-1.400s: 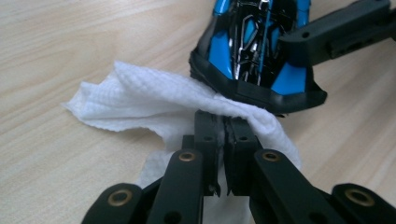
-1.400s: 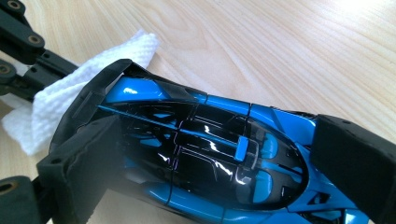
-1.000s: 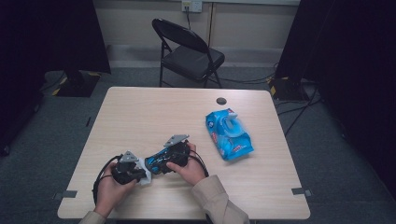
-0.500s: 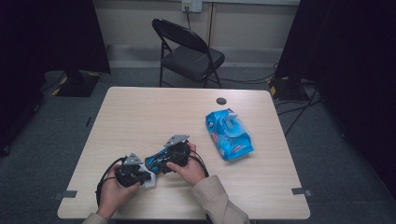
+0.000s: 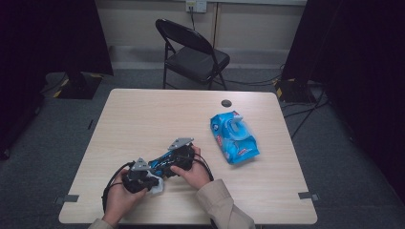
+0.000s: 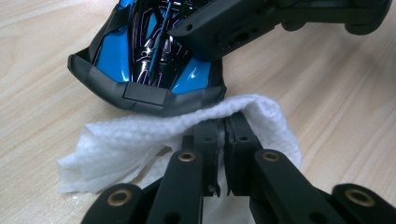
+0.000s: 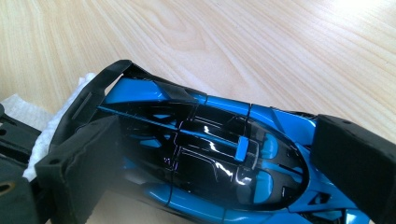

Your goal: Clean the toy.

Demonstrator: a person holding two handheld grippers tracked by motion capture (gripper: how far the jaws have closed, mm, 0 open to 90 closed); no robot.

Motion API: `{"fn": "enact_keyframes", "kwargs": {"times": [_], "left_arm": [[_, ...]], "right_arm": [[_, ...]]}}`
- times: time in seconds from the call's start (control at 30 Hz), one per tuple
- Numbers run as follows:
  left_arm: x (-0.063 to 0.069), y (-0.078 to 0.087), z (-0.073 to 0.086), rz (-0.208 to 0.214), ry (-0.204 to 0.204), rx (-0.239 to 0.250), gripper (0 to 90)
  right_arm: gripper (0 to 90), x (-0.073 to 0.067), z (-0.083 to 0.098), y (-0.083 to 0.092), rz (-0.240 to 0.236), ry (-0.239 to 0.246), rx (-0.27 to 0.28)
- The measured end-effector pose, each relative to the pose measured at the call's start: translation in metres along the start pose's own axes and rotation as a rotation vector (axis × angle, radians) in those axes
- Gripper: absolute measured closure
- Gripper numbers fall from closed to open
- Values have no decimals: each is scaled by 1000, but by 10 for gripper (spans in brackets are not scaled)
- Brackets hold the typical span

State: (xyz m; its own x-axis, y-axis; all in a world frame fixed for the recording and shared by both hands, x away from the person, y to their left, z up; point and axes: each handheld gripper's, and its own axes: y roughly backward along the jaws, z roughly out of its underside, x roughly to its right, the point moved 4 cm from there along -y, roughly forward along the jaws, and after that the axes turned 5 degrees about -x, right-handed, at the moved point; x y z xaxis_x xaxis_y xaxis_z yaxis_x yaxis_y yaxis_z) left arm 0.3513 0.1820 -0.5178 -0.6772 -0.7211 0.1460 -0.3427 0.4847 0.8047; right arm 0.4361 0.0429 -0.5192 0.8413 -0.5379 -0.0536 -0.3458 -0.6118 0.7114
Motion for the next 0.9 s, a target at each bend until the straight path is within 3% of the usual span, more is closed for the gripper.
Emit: {"fn": "enact_keyframes", "kwargs": {"times": [0.33, 0.4, 0.47, 0.63, 0.9], "left_arm": [[2, 0, -1, 4, -8, -5, 853], [5, -2, -1, 44, 2, 3, 852], [10, -4, -3, 40, -20, 4, 852], [22, -9, -9, 83, -42, 21, 851], [26, 8, -20, 106, -45, 86, 850]], "right_arm": [[22, 0, 0, 0, 0, 1, -3], [22, 0, 0, 0, -1, 0, -2], [21, 0, 0, 0, -1, 0, -3], [21, 0, 0, 0, -2, 0, -1], [21, 0, 0, 0, -3, -1, 1]]}}
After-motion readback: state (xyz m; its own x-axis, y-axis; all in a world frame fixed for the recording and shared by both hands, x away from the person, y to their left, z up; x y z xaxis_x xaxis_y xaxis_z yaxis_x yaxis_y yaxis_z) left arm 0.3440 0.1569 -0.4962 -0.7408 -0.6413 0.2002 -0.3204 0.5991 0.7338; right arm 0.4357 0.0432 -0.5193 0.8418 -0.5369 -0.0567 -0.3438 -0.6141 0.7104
